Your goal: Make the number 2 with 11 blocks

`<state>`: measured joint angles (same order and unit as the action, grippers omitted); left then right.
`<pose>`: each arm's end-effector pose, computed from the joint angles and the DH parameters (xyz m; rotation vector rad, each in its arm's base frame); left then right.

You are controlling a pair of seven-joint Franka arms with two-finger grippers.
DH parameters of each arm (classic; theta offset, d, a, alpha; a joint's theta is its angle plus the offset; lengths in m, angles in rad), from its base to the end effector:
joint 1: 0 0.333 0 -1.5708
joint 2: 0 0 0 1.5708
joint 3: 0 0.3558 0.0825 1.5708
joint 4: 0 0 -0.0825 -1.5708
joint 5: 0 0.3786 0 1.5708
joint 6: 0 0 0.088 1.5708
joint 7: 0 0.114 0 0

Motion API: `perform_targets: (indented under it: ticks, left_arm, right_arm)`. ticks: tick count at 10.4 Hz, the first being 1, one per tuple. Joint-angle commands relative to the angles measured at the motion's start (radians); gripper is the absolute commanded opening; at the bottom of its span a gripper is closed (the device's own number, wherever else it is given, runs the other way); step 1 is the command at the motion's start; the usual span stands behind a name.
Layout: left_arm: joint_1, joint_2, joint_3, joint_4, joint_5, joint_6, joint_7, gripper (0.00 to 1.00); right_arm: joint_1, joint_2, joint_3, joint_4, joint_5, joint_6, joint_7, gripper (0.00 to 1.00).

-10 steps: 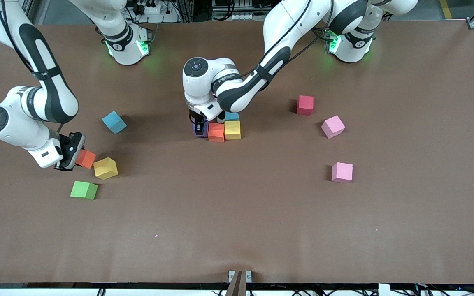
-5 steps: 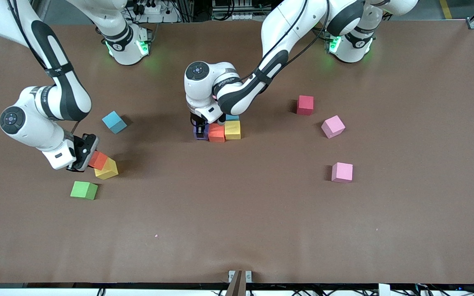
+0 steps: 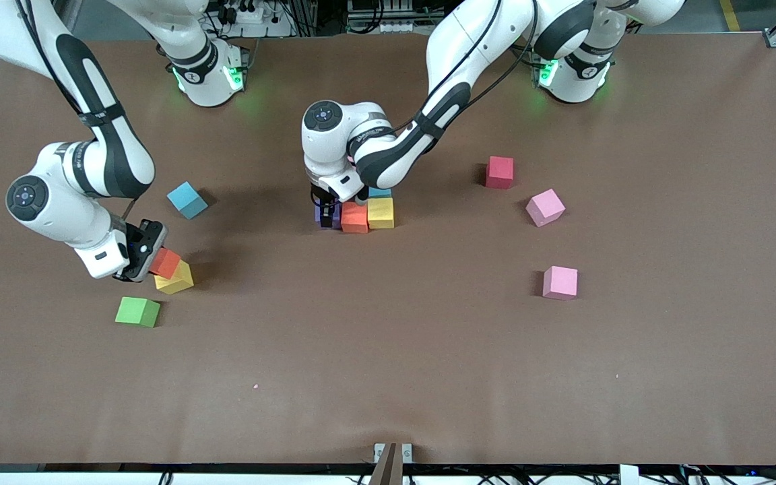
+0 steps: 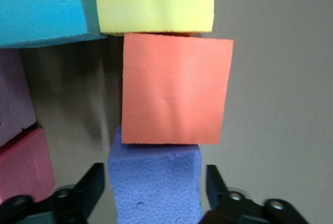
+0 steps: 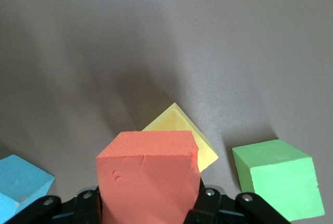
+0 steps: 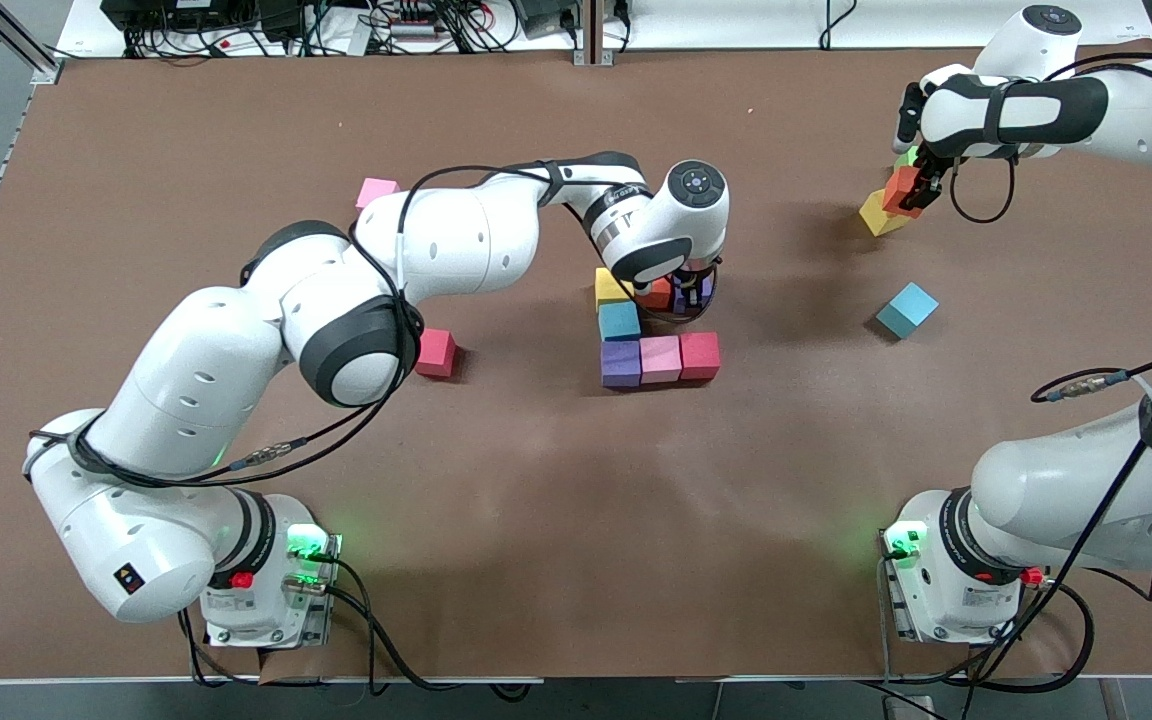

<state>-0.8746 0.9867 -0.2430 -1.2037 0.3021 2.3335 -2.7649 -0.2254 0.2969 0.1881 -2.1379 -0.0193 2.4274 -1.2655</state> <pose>0.4133 -0.6898 0.2203 2.0878 2.1069 -0.0335 0.5784 -0.0248 0.3030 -2.5332 -1.7986 -0.0373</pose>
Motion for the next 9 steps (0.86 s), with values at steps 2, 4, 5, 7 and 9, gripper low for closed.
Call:
perform_targets:
  ticks: [2, 4, 5, 7, 9]
  left_arm:
    - [-0.018, -0.051, 0.01, -0.002, 0.008, -0.048, -0.133, 1.0]
    - [-0.012, -0.109, 0.005, -0.004, 0.011, -0.1, -0.131, 1.0]
    - [-0.009, -0.131, 0.005, -0.004, 0.011, -0.124, -0.128, 1.0]
    - [-0.003, -0.17, 0.004, -0.023, 0.009, -0.192, -0.015, 1.0]
    - [0.041, -0.203, 0.004, -0.04, 0.006, -0.262, 0.104, 1.0]
  right_arm:
    - [0.021, 0.015, 0.002, 0.029, 0.019, -0.002, 0.068, 0.35]
    - [0.07, 0.015, 0.011, 0.027, 0.027, -0.001, 0.243, 0.35]
    - [0.092, 0.015, 0.011, 0.027, 0.027, 0.001, 0.324, 0.35]
    - [0.151, 0.015, 0.011, 0.024, 0.068, -0.005, 0.51, 0.35]
    - [0.239, 0.013, 0.007, 0.016, 0.135, 0.001, 0.721, 0.35]
